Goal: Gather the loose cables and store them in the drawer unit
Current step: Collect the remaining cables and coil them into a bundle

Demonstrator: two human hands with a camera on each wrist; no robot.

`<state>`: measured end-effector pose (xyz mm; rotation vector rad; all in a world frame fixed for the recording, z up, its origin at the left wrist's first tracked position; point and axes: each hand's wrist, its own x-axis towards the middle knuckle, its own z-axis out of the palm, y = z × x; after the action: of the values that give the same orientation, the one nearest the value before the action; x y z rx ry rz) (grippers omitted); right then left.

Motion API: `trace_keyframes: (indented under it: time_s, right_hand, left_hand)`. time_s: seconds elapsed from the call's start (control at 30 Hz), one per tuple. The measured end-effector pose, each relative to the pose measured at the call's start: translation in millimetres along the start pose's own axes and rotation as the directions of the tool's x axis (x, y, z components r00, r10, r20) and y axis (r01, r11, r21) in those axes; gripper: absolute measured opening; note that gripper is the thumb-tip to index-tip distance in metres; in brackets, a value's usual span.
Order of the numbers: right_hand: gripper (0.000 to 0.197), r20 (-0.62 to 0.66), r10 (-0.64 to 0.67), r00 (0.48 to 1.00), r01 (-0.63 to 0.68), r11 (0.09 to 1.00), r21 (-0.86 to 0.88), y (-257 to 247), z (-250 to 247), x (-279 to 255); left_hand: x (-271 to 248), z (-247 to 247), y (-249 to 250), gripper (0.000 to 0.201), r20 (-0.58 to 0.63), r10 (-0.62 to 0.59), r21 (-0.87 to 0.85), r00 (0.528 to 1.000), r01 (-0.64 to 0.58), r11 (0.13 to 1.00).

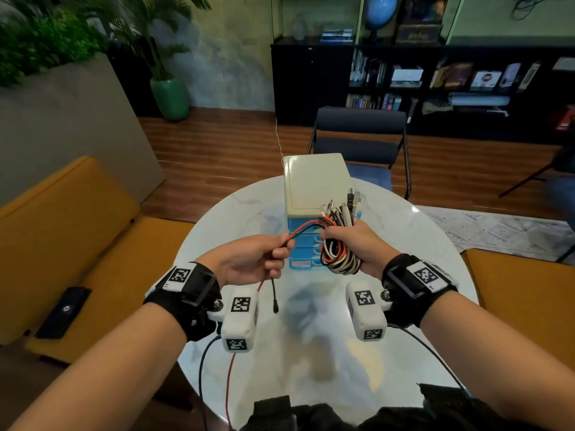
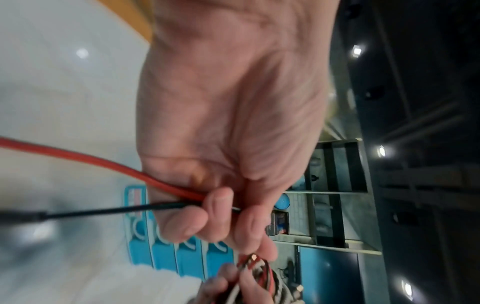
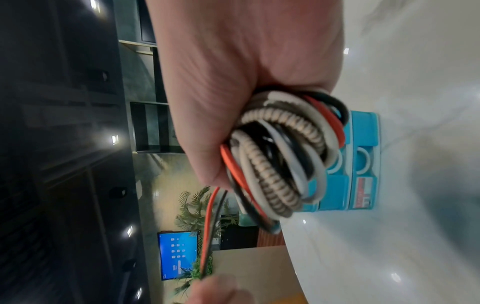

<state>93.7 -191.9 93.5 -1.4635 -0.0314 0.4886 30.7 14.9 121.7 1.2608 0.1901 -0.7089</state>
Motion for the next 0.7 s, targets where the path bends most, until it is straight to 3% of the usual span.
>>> trace_keyframes:
  time_s: [0.13,0.27,0.43,0.5,0.6,0.7]
  right_hand:
    - [0.022,0.065,-0.045,0.997,0.039,0.996,0.084,1.8,10.4,-0.2]
    - [0.035,0.144,0.033,0.989,-0.057,0.985,0.163,0.6,19.3,-4.9]
    - [0.079,0.227,0.080,0.971,-0.125,0.974,0.190,-0.7,21.1,-8.8]
    - [0.070,0.231,0.053,0.972,-0.092,0.982,0.162,-1.0,21.0,-9.6]
    - [0.033,0.181,0.038,0.983,-0.052,0.996,0.073,-1.1,21.7,-8.7]
    - [0.037,0.056,-0.005,0.998,0.009,0.998,-0.064,1.2,20.1,-2.2]
  left_hand:
    - [3.8,18.7,-1.7,0.022,-0.007,0.063,-0.074,0.998,-0.064,0.995]
    - [9.5,31.4,-1.3,0.021,0.009,0.061,-0.054,0.998,-0.060,0.997]
    - [16.9,35.7,-1.1,0.021,-0.051,0.026,0.016,0.998,-0.025,1.000]
    - [18.3,36.2,-1.3,0.020,-0.066,0.014,0.056,0.998,-0.011,0.998]
    - [19.3,36.4,-3.0,0.018,-0.085,0.019,0.129,0.996,-0.008,0.992]
    - [19.0,35.9,-3.8,0.020,-0.057,0.041,0.198,0.998,-0.029,0.980]
